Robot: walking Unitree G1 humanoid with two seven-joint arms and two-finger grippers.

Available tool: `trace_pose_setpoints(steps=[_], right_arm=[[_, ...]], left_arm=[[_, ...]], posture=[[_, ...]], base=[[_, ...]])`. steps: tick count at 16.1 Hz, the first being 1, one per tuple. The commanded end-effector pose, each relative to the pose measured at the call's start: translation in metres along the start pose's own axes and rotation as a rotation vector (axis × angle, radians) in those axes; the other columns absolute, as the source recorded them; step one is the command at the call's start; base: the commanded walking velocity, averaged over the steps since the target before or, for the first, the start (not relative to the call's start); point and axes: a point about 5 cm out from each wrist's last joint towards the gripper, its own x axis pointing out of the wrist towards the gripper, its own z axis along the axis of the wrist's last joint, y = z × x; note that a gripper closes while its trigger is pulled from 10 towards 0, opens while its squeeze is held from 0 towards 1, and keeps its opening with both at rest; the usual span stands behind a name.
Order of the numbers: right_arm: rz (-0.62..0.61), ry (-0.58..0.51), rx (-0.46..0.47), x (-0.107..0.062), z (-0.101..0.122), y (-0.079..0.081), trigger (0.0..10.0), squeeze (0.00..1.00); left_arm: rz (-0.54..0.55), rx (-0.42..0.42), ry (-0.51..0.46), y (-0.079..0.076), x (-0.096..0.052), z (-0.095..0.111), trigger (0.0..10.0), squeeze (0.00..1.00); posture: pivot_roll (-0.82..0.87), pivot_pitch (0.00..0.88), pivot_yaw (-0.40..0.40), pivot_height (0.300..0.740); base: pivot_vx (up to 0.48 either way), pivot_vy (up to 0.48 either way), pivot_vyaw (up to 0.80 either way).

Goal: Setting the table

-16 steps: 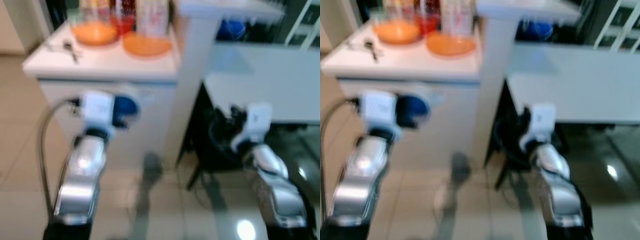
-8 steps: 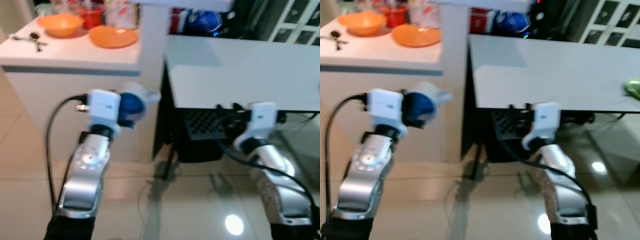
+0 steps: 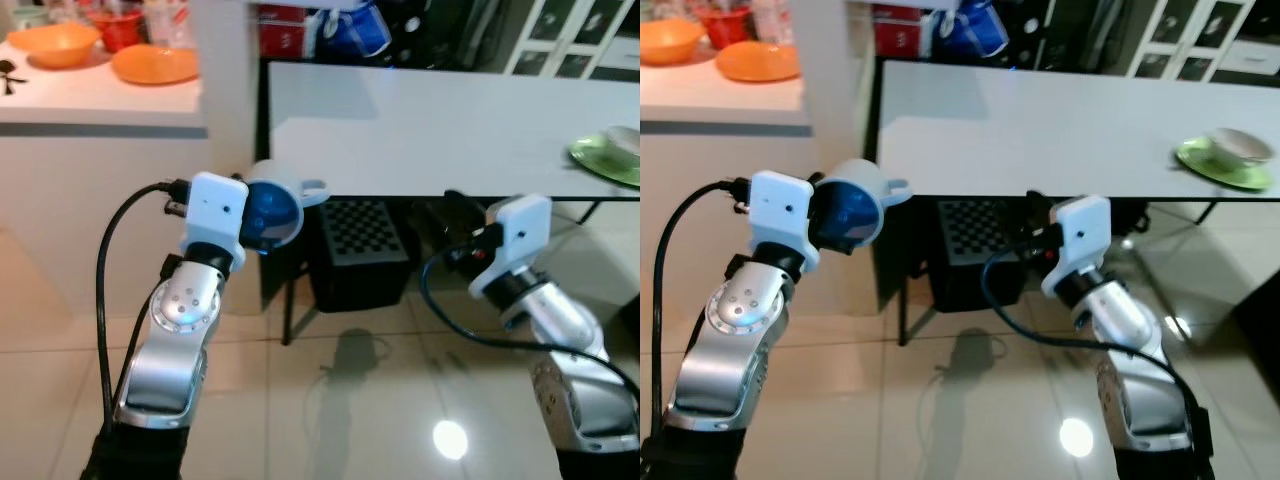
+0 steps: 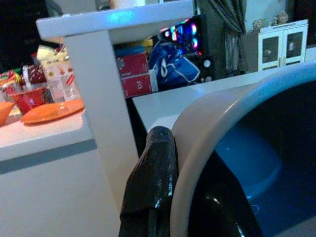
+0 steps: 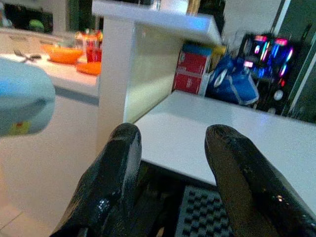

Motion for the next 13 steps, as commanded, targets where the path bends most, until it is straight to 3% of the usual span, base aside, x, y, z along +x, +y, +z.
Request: trace_pose_setpoints(steps=[1, 7, 13], right_arm=[[0.018, -0.019, 0.003, 0.003, 0.003, 0.000, 10.0, 0.00], [0.133, -0.052, -0.059, 0.010, 0.010, 0.004, 10.0, 0.00], [0.119, -0.036, -0.059, 0.010, 0.007, 0.008, 10.0, 0.00]], left_arm=[[0.004, 0.010, 0.003, 0.010, 0.002, 0.000, 10.0, 0.00], [-0.123, 0.080, -0.014, 0.010, 0.011, 0.007, 10.0, 0.00], [-0.150, 0.053, -0.023, 0.007, 0.014, 0.010, 10.0, 0.00]], posture=[[0.03, 0.000, -0.045, 0.740], [0.04, 0.000, -0.036, 0.740], [0.03, 0.000, -0.019, 0.740]], base=[[0.000, 0.000, 0.00], [0.000, 0.000, 0.00], [0.000, 0.000, 0.00]])
